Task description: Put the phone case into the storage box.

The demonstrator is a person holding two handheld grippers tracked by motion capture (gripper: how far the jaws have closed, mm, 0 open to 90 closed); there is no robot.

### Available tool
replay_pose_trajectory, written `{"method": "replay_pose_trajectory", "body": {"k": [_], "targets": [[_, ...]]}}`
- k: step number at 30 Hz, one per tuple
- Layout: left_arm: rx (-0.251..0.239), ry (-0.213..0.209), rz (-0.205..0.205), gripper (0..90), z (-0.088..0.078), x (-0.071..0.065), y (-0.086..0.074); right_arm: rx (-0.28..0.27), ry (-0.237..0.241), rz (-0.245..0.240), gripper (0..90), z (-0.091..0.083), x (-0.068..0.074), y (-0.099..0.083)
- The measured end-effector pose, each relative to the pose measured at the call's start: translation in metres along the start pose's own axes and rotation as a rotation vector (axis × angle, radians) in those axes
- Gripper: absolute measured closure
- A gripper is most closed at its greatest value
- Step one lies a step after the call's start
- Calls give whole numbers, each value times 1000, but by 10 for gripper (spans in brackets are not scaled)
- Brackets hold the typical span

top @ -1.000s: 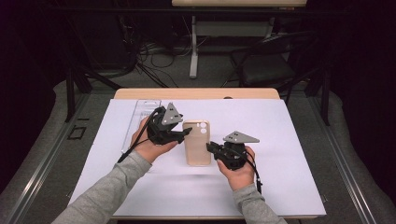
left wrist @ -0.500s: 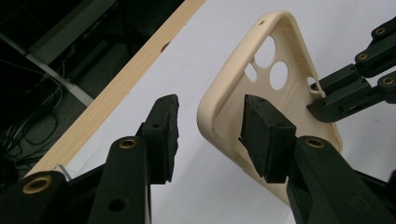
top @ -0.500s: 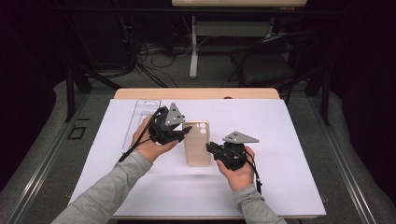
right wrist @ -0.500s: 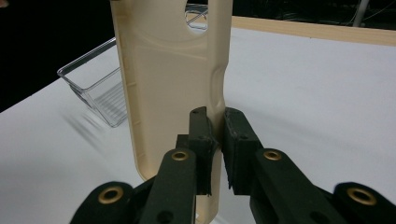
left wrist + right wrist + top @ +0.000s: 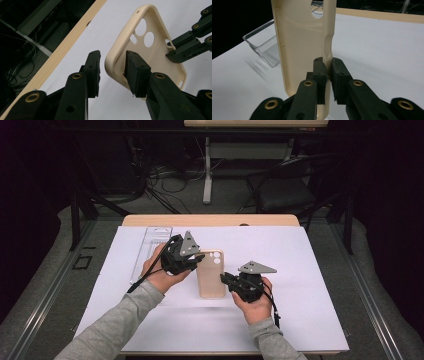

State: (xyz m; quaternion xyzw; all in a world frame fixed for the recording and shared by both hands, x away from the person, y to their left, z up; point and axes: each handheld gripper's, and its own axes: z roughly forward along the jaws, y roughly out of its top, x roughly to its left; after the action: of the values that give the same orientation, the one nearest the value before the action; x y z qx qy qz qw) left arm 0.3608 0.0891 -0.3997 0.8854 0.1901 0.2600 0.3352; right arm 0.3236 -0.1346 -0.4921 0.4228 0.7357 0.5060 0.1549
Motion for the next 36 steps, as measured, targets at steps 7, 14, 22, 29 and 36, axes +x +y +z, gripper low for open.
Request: {"method": "replay_pose_trajectory", "body": {"k": [7,14,22,29,36], "targets": [[3,4,7,703,0,0,0,1,0,-4,830,1,0,0],[3,14,12,738,-1,0,0,0,1,-3,830,1,1,-1],[5,16,16,771,-1,0,1,2,3,1,830,1,1,-1],[7,15,16,783,-1,1,0,1,4,2,830,1,1,-1],[-3,11,29,787,-3,2,0,-4,7,-1,830,1,1,-1]]}}
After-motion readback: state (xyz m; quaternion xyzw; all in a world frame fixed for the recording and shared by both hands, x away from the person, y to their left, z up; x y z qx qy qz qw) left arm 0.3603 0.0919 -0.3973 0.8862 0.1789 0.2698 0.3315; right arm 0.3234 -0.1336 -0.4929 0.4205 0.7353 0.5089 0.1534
